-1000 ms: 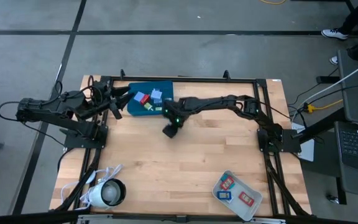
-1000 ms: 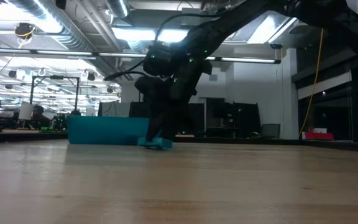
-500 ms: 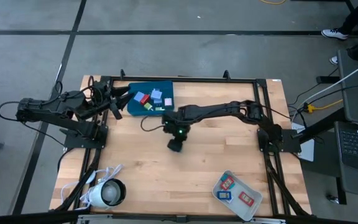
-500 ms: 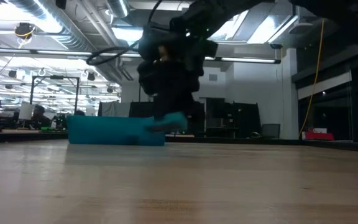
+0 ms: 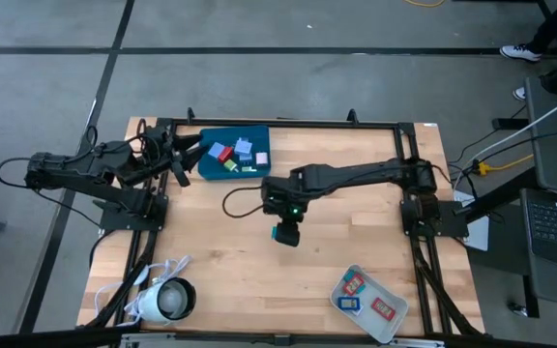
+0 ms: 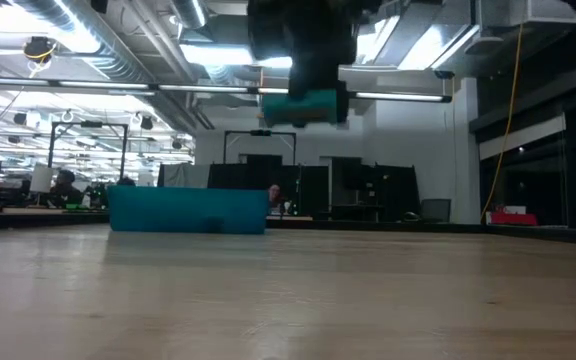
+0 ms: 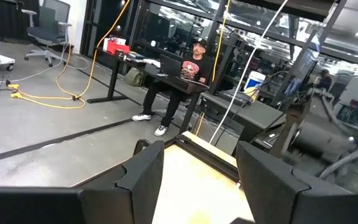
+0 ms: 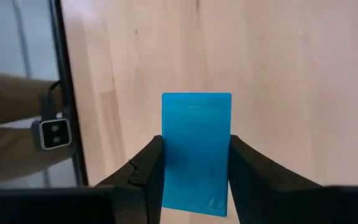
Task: Pick & Place Office items
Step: Put the light blue digital clock into the white bin, then return to Home Position
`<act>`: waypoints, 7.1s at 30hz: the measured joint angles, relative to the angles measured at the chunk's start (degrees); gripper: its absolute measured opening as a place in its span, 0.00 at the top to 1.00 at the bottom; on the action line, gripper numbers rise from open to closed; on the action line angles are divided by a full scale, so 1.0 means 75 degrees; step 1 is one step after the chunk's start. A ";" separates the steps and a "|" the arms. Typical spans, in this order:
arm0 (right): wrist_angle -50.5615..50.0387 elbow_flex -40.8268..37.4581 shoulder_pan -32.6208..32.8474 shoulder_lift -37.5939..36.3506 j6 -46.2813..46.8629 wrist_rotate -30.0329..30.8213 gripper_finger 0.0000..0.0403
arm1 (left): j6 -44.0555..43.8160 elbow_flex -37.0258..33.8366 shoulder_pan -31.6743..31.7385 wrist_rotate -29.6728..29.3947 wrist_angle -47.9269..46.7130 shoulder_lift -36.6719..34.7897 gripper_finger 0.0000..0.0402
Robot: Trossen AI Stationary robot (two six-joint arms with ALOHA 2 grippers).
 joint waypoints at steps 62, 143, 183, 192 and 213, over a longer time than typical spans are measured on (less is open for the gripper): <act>-0.0482 -0.2394 0.1390 -0.3094 0.2615 0.1649 0.66 | -0.2258 -0.5879 -0.0578 0.1916 0.1794 -0.4514 0.64; 0.5869 -0.6722 0.5632 -0.5670 0.2632 0.8451 0.30 | -0.1397 -0.6097 -0.0711 0.3119 0.1950 -0.3666 0.64; 1.0839 -1.3407 0.4769 -1.0652 0.0839 0.9279 0.30 | 0.0134 -0.6097 -0.0711 0.4137 0.2253 -0.3585 0.64; 0.9019 -1.3407 0.4584 -1.0644 0.0744 1.0066 0.30 | 0.0133 -0.6096 -0.0711 0.4138 0.2231 -0.3585 0.64; 0.8431 -1.3392 0.3517 -1.2289 0.1677 0.4241 0.30 | 0.0117 -0.6097 0.0503 0.5154 0.1614 -0.3396 0.64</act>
